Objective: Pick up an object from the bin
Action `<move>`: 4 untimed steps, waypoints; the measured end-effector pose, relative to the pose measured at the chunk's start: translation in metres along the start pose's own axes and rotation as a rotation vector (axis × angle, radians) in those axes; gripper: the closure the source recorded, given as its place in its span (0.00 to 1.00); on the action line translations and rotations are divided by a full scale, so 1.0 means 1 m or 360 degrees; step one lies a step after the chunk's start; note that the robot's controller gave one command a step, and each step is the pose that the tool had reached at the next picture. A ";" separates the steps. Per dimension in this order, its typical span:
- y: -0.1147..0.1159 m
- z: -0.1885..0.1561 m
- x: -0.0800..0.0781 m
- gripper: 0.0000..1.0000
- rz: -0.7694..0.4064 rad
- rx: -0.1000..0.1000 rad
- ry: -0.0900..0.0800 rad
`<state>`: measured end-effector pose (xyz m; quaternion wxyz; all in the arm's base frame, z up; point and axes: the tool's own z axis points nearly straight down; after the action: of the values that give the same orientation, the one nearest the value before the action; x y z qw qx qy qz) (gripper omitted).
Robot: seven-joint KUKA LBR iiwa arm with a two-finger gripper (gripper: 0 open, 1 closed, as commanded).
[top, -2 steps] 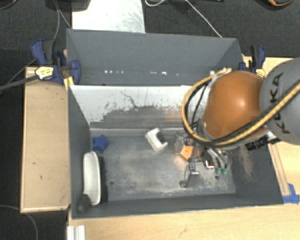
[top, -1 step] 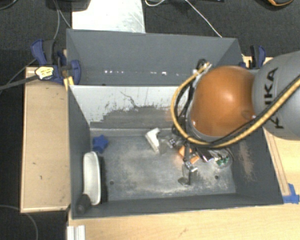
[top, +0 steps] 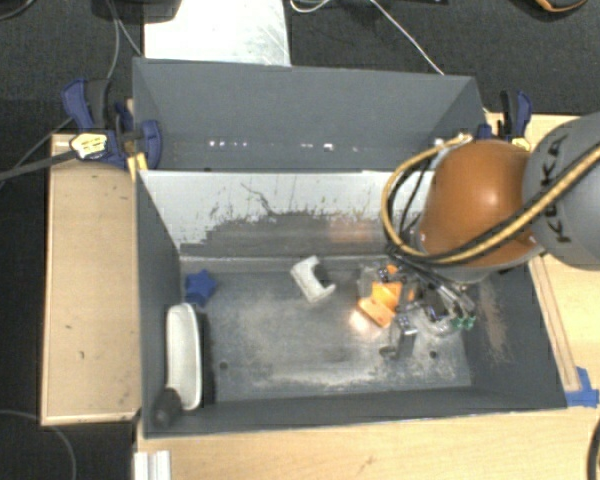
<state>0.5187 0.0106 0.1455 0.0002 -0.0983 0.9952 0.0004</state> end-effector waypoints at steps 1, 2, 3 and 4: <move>0.005 -0.037 -0.016 0.00 -0.0349 -0.0001 -0.0002; 0.005 -0.006 -0.028 0.00 -0.0318 0.0000 -0.0005; -0.036 0.025 -0.060 0.00 -0.0541 0.0001 -0.0006; -0.072 0.030 -0.051 1.00 -0.0013 -0.0002 -0.0007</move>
Offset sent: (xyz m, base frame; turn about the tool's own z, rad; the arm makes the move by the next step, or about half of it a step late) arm 0.0273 0.0102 0.0023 -0.1962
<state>0.5833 -0.0504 0.1158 0.0023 -0.1024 0.9947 0.0012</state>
